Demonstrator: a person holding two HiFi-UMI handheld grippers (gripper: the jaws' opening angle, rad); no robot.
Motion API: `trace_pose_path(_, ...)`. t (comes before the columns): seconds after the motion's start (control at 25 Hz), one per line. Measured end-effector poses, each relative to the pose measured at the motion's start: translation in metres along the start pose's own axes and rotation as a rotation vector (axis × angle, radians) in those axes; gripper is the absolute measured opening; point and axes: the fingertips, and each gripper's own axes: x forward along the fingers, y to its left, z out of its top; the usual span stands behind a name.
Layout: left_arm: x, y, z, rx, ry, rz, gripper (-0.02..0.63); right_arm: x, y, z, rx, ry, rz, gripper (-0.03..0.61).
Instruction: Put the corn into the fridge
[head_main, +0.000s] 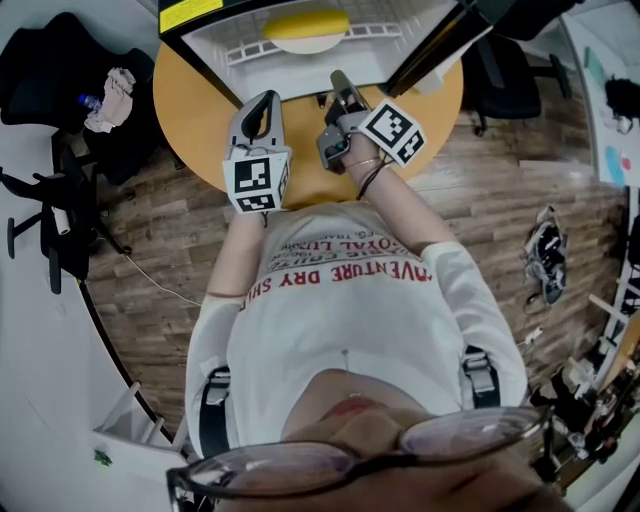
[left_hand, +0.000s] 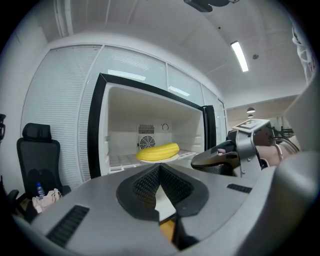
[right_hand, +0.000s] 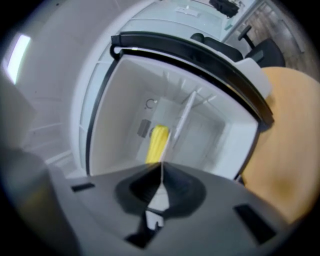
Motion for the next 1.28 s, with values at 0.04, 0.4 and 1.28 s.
trace_pose_path(0.04,-0.001,-0.004,0.002,-0.002,-0.003,0.001,0.025,-0.004,-0.001,0.000,-0.020,0.002,0.006,0.034)
trace_pose_path(0.4,-0.012,-0.031,0.004,-0.026,-0.003,0.033,0.026,-0.048,-0.003,0.006,-0.387,0.046,0.045,0.031)
trace_pose_path(1.28,-0.039,-0.050,-0.024,-0.021,0.040,0.080,0.026,-0.089,0.007,-0.004,-1.298,0.166,0.221,0.030)
